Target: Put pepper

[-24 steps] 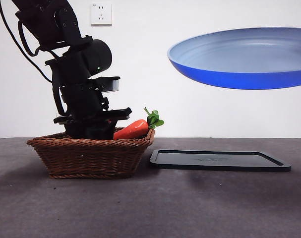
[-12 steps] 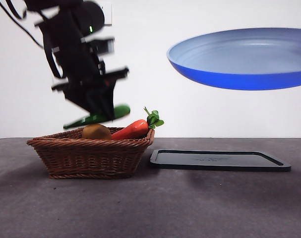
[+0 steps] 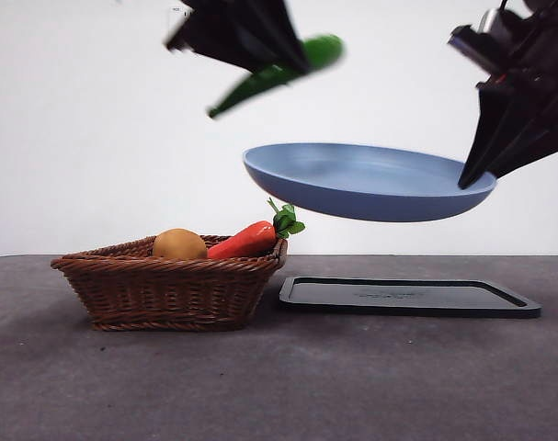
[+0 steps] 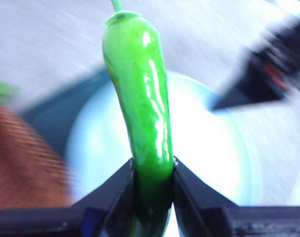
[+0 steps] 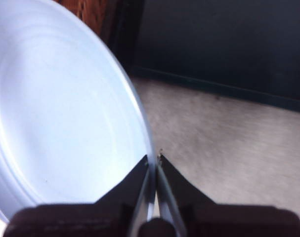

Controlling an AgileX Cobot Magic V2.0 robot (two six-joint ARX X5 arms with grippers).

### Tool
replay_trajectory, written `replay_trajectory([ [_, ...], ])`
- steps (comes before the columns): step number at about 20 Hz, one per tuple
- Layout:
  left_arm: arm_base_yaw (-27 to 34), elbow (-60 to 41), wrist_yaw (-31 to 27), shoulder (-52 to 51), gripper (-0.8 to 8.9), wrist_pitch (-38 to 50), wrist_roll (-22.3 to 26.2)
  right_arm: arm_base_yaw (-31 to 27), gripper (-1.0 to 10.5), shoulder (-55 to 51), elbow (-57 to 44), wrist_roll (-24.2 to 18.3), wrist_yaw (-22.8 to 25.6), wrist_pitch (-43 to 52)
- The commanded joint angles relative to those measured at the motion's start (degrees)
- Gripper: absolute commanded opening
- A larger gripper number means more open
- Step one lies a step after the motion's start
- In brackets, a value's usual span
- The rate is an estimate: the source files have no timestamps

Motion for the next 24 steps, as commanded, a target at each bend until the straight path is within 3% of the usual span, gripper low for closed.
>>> replay_trajectory([
  [1,-3.3,0.7,-0.4,4.8,0.19,0.7,1.6,0.4,0.0,0.7,0.9,2.8,-0.6,0.9],
  [9,-6.2,0.7,-3.0,14.5,0.25,3.0,1.7,0.4,0.0,0.7,0.9,2.2,-0.3,-1.7],
  [13,-6.2,0.7,-2.8,14.5,1.93,2.8,1.7,0.3,0.0,0.7,0.9,2.2,-0.2,-2.2],
  [24,-6.5,0.7,-2.6,11.0,1.94,3.4,1.2,0.2,0.0,2.1,0.9,4.8,0.2,-4.0],
])
